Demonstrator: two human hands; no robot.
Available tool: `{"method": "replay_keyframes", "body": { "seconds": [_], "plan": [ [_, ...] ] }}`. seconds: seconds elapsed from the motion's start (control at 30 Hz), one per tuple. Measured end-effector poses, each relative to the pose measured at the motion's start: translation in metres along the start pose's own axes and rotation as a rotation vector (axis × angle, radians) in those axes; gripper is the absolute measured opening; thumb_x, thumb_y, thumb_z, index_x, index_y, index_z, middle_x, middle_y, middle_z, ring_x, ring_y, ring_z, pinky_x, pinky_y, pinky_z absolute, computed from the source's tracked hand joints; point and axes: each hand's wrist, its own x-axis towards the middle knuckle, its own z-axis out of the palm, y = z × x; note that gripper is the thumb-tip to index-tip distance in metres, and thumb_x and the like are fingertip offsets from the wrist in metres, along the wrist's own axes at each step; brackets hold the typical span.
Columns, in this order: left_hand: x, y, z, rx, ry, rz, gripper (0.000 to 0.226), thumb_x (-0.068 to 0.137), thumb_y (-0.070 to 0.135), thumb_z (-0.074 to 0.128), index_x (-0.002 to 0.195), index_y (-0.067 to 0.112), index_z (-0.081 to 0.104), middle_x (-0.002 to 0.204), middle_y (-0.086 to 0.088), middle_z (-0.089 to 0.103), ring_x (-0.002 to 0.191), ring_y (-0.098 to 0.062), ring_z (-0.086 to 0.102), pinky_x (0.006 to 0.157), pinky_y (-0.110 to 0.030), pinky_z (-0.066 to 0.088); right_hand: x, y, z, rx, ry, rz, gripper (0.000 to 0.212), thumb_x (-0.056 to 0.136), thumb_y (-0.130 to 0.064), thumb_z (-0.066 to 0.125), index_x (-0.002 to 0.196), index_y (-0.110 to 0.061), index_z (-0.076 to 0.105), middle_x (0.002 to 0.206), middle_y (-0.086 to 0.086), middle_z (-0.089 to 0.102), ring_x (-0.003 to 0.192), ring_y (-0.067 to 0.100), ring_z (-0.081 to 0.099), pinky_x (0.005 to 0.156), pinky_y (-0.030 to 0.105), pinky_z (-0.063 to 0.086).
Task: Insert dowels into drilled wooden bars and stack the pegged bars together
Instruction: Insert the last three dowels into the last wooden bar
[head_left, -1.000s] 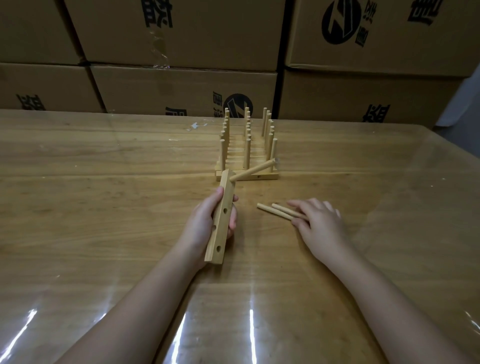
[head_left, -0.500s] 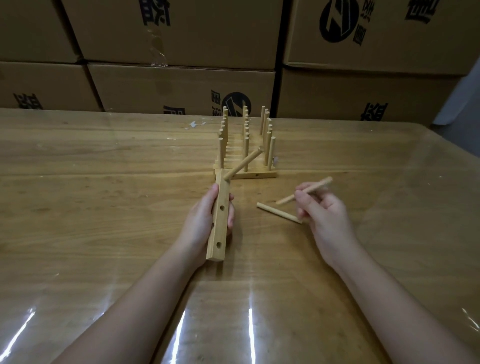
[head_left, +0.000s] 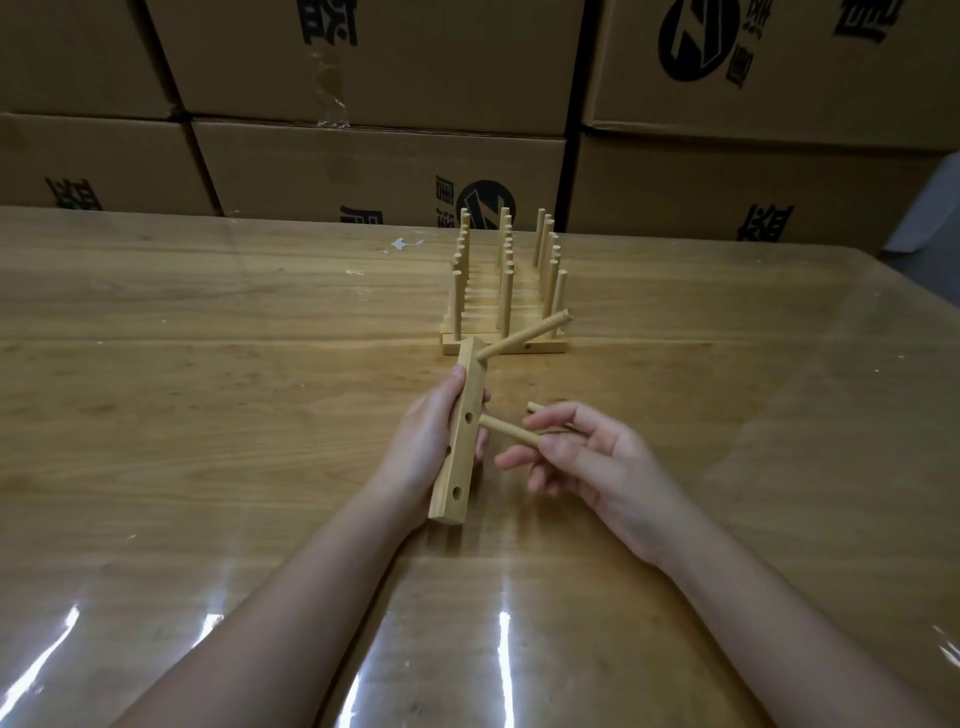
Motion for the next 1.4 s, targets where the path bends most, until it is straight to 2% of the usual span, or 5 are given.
{"method": "replay_keyframes", "body": {
  "seconds": [0.37, 0.5, 0.7, 1.0, 1.4],
  "plan": [
    [0.005, 0.0, 0.003, 0.129, 0.053, 0.091, 0.038, 0.099, 0.042, 0.035, 0.082, 0.023, 0.063, 0.069, 0.008, 0.062, 0.069, -0.009, 0.056, 0.069, -0.028, 0.042, -0.005, 0.005, 0.015, -0.596, 0.201, -0.165, 0.022, 0.091, -0.015, 0.056, 0.099, -0.033, 0.066, 0.073, -0.021, 0.063, 0.069, -0.002, 0.058, 0.061, 0.012, 0.043],
    [0.005, -0.003, 0.004, 0.149, 0.05, 0.157, 0.032, 0.1, 0.04, 0.036, 0.096, 0.027, 0.064, 0.081, 0.015, 0.069, 0.079, 0.004, 0.062, 0.07, -0.011, 0.045, -0.004, 0.001, 0.016, -1.002, 0.265, -0.375, 0.024, 0.091, -0.019, 0.054, 0.111, -0.021, 0.068, 0.098, -0.007, 0.07, 0.092, 0.012, 0.063, 0.083, 0.028, 0.048],
    [0.005, -0.009, 0.005, 0.116, 0.053, 0.174, 0.037, 0.098, 0.041, 0.041, 0.101, 0.011, 0.062, 0.089, 0.0, 0.067, 0.082, -0.004, 0.063, 0.073, -0.014, 0.047, -0.008, -0.006, 0.018, -1.403, 0.33, -0.516, 0.025, 0.091, -0.021, 0.048, 0.103, -0.017, 0.07, 0.08, -0.003, 0.065, 0.071, 0.018, 0.054, 0.062, 0.028, 0.034],
    [0.006, -0.009, 0.006, 0.188, 0.04, 0.211, 0.044, 0.097, 0.041, 0.041, 0.097, -0.001, 0.054, 0.089, -0.008, 0.055, 0.083, -0.017, 0.053, 0.079, -0.031, 0.04, -0.008, -0.006, 0.021, -1.467, 0.363, -0.518, 0.025, 0.078, -0.002, 0.071, 0.098, -0.017, 0.071, 0.079, -0.002, 0.065, 0.07, 0.019, 0.053, 0.065, 0.027, 0.025],
    [0.005, -0.006, 0.006, 0.258, 0.011, 0.231, 0.045, 0.099, 0.036, 0.041, 0.101, -0.008, 0.052, 0.089, -0.01, 0.053, 0.083, -0.021, 0.05, 0.079, -0.034, 0.039, -0.009, -0.008, 0.023, -1.348, 0.305, -0.442, 0.027, 0.078, -0.002, 0.055, 0.097, -0.014, 0.07, 0.075, -0.002, 0.064, 0.069, 0.018, 0.059, 0.065, 0.026, 0.033]
  ]
}}
